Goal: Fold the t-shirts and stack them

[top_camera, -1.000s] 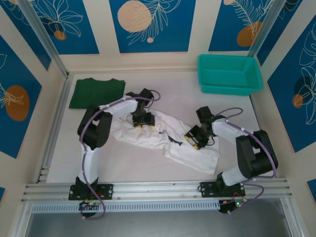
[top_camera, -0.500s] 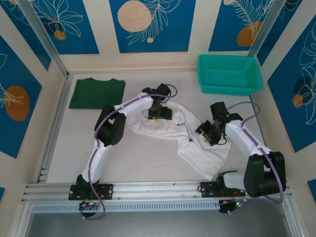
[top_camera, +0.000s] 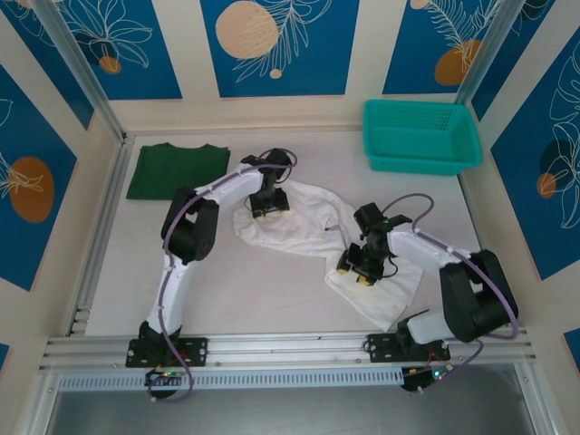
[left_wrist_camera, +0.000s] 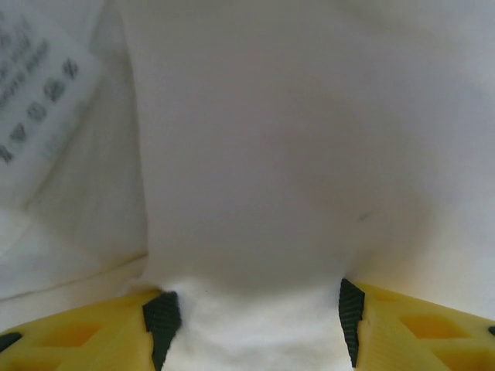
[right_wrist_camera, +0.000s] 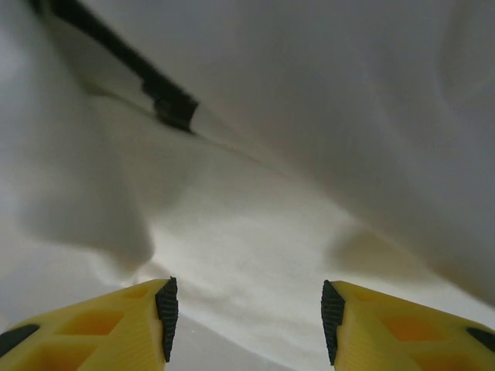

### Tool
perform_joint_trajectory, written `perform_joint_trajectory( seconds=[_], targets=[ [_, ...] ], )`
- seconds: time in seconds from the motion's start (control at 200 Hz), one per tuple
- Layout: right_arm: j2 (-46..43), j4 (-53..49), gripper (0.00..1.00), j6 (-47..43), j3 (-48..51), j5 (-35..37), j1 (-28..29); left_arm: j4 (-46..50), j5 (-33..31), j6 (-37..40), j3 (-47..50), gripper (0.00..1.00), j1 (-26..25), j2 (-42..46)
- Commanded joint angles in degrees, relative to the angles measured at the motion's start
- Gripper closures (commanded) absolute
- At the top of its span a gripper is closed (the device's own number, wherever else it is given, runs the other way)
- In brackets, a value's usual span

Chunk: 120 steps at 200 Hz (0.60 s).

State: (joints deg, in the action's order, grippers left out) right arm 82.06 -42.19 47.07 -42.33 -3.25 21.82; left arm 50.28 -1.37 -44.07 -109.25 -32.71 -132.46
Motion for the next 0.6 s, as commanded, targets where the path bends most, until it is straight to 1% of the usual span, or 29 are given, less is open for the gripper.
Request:
perform_joint_trajectory(
  seconds=[0.0, 0.07, 0.15, 0.2, 0.24, 0.295, 0.39, 0.525, 0.595],
  targets=[
    [4.0, 2.6, 0.46, 4.1, -1.9, -2.3, 1.4, -0.3, -3.0, 0.5, -5.3, 0.39, -0.1, -10.0],
    [6.1, 4.4, 0.46, 6.8, -2.5, -3.2, 2.2, 2.0, -4.8, 3.6, -14.6, 0.39, 0.0, -15.4],
    [8.1, 7.3, 0.46, 10.1, -3.1, -4.5, 3.5, 5.0, -5.8, 7.1, -28.9, 0.38, 0.7, -23.4],
    [9.6, 8.1, 0.46, 11.9, -3.9, -4.8, 4.7, 4.7, -4.7, 9.0, -37.8, 0.40, 1.5, -28.1],
    [10.7, 8.6, 0.46, 13.5, -4.8, -5.0, 5.6, 2.7, -2.9, 9.2, -42.1, 0.40, 2.6, -30.7],
    [12.3, 10.3, 0.46, 15.7, -6.0, -5.7, 7.1, -2.0, 1.6, 8.3, -44.4, 0.41, 4.6, -32.4],
    [15.5, 12.8, 0.46, 18.8, -8.9, -6.5, 9.5, -8.6, 5.1, 7.2, -46.7, 0.40, 6.9, -32.9],
    [21.8, 12.4, 0.46, 23.3, -16.3, -8.1, 13.7, -16.9, 10.8, 3.1, -46.8, 0.38, 9.2, -32.3],
    [25.7, 13.1, 0.46, 24.4, -20.5, -9.3, 15.9, -20.6, 12.7, 2.1, -46.9, 0.38, 10.1, -32.6]
  ],
)
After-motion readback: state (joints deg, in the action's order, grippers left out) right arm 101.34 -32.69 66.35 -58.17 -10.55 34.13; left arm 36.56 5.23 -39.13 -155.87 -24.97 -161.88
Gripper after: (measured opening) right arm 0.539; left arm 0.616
